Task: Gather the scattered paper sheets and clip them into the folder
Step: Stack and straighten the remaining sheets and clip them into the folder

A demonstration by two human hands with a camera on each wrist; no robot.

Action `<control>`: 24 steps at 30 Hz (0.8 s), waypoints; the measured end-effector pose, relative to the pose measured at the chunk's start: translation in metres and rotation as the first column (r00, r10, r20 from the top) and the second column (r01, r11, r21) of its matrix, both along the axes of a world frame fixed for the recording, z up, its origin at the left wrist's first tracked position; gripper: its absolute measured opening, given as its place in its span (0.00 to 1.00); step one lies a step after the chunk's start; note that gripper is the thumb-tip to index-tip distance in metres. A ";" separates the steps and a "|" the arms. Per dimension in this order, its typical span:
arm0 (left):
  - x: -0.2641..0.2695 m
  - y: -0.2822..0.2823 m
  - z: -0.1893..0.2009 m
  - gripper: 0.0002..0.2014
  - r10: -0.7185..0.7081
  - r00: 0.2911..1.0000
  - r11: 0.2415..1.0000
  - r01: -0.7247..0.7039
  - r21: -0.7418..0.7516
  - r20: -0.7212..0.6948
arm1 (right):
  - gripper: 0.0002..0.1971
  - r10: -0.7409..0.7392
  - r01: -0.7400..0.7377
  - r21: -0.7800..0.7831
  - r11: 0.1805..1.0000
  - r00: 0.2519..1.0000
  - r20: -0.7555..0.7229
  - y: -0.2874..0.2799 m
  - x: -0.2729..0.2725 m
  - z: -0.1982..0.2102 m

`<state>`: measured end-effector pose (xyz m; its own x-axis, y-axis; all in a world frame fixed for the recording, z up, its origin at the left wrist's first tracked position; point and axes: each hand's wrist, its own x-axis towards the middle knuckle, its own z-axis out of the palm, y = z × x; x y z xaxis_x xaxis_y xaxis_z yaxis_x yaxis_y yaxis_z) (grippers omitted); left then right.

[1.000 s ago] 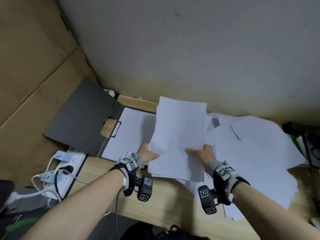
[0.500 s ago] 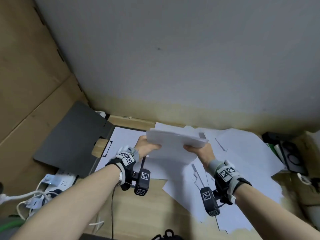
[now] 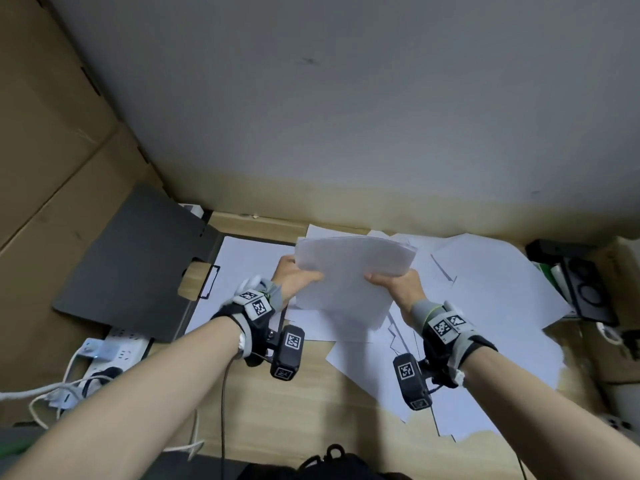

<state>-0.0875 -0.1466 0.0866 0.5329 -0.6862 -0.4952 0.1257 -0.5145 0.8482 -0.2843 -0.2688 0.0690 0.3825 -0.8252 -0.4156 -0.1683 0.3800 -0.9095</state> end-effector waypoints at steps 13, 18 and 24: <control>0.052 0.018 -0.038 0.11 -0.085 0.995 0.993 0.089 0.075 -0.050 | 0.16 -0.008 0.028 0.111 0.993 0.985 -0.170 0.011 0.047 -0.045; 0.122 0.048 -0.070 0.06 -0.135 0.989 0.928 0.103 0.359 0.066 | 0.17 0.084 -0.025 0.200 0.979 0.953 -0.292 0.031 0.103 -0.081; 0.196 0.081 -0.106 0.15 -0.337 0.912 0.707 0.079 0.703 0.236 | 0.15 0.161 -0.061 0.257 0.965 0.906 -0.390 0.050 0.152 -0.110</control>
